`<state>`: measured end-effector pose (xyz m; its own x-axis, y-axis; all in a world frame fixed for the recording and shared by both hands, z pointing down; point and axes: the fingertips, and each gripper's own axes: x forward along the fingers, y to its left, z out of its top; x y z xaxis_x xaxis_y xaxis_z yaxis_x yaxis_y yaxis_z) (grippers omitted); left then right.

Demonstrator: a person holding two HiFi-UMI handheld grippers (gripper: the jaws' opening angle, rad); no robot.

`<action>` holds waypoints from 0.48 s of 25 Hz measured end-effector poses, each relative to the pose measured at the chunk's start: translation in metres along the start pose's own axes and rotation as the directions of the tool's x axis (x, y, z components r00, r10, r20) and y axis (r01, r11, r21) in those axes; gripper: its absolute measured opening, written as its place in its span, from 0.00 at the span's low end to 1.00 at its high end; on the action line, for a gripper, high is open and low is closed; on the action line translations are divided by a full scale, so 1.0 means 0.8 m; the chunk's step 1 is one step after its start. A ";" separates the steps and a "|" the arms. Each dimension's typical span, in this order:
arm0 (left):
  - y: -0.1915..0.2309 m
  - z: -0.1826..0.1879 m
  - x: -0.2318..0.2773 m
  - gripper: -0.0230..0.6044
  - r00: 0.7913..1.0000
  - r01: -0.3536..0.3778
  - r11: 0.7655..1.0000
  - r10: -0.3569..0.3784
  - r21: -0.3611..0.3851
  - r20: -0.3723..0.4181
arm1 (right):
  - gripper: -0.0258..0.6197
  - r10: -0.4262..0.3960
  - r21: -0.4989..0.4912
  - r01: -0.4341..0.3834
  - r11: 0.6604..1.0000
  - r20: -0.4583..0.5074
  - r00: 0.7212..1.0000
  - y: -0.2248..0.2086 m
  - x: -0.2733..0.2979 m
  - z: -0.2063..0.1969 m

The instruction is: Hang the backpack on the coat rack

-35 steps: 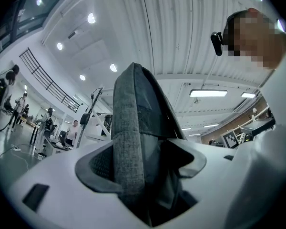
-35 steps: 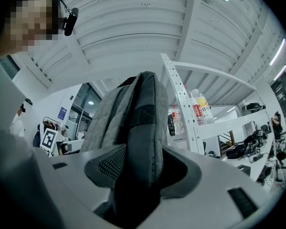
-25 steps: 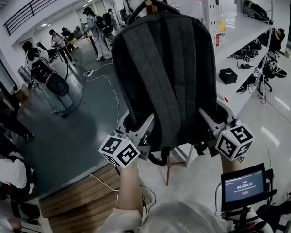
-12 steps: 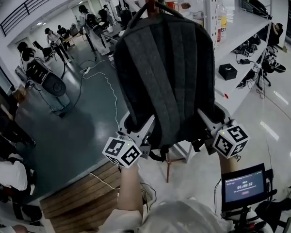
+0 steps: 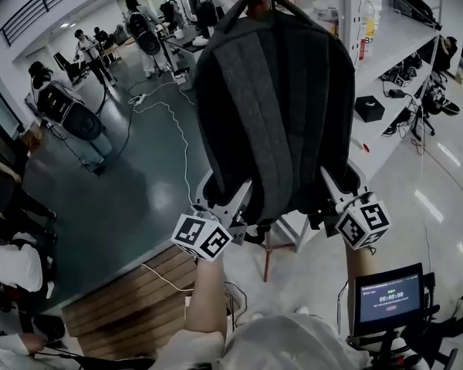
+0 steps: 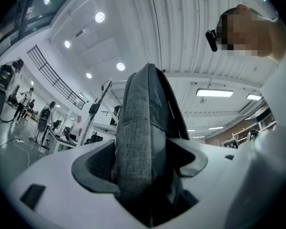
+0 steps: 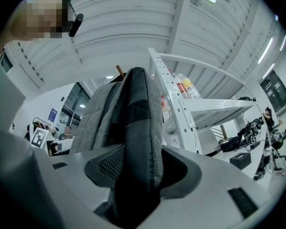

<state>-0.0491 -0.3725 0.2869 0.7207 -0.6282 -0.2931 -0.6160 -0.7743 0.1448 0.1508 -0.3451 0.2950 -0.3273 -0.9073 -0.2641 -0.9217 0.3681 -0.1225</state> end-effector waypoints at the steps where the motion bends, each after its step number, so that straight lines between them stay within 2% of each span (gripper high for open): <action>1: 0.002 -0.003 -0.001 0.57 1.000 -0.001 1.000 0.001 -0.010 0.004 | 0.38 -0.003 -0.005 0.003 1.000 0.008 1.000 0.000 -0.001 -0.002; 5: 0.011 -0.013 -0.006 0.60 1.000 -0.016 0.998 0.017 -0.066 0.014 | 0.38 -0.001 -0.008 0.001 1.000 0.030 1.000 0.000 -0.003 -0.004; 12: 0.015 -0.023 -0.011 0.61 0.997 -0.058 0.994 0.062 -0.096 0.036 | 0.38 0.003 0.012 -0.003 1.000 0.025 1.000 -0.006 -0.001 -0.005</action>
<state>-0.0572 -0.3779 0.3090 0.6693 -0.6719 -0.3172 -0.6235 -0.7401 0.2519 0.1546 -0.3471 0.2993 -0.3243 -0.9008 -0.2888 -0.9181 0.3733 -0.1334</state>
